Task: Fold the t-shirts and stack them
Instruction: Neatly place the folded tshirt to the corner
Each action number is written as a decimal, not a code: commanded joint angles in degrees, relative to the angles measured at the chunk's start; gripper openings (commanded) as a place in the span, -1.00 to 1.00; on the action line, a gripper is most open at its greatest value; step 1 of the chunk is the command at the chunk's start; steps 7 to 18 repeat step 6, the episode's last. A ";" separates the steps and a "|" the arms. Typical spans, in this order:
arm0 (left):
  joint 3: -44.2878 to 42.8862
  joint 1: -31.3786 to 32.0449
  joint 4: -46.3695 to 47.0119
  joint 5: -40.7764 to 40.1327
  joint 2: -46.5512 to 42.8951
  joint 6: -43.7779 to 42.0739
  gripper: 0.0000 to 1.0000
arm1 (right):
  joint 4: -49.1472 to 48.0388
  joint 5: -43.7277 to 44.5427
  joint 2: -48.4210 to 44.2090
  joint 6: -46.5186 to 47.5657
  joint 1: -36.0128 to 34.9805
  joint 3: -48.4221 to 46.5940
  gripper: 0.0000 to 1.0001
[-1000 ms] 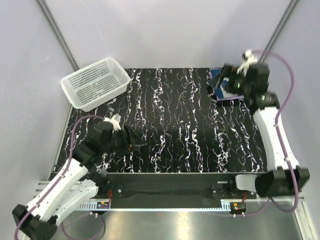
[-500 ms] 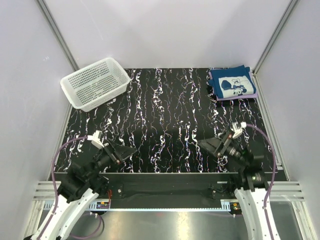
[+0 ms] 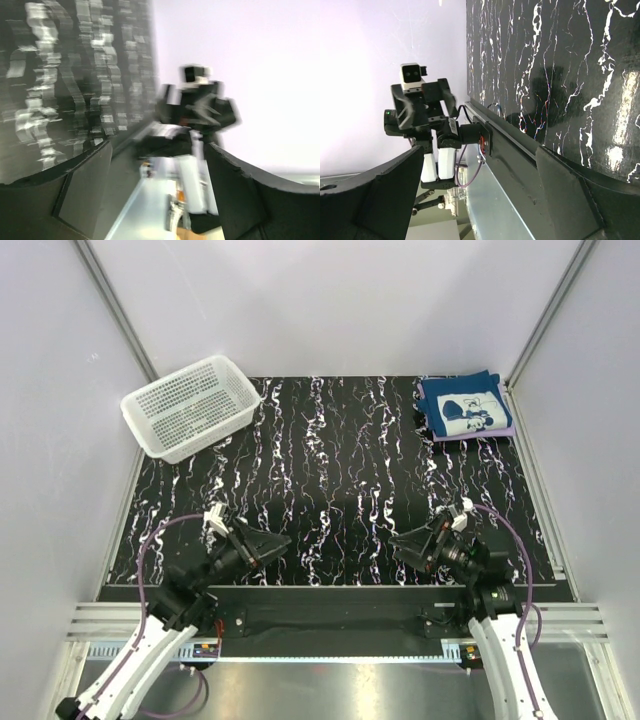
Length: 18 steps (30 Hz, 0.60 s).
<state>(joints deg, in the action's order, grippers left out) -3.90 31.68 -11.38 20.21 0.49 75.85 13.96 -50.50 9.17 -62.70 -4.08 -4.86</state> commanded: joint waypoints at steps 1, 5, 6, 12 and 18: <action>12.51 0.40 17.43 5.98 -9.11 5.80 0.61 | 2.57 -0.65 -1.78 1.97 -0.23 4.69 0.99; 12.60 0.40 21.20 8.96 -9.28 5.53 0.64 | 7.05 -1.26 -5.47 2.23 -0.23 4.69 0.99; 12.60 0.49 22.79 9.76 -9.37 6.23 0.71 | 6.27 -3.36 -6.70 1.44 -0.23 4.77 1.00; 12.60 0.49 22.79 9.76 -9.37 6.23 0.71 | 6.27 -3.36 -6.70 1.44 -0.23 4.77 1.00; 12.60 0.49 22.79 9.76 -9.37 6.23 0.71 | 6.27 -3.36 -6.70 1.44 -0.23 4.77 1.00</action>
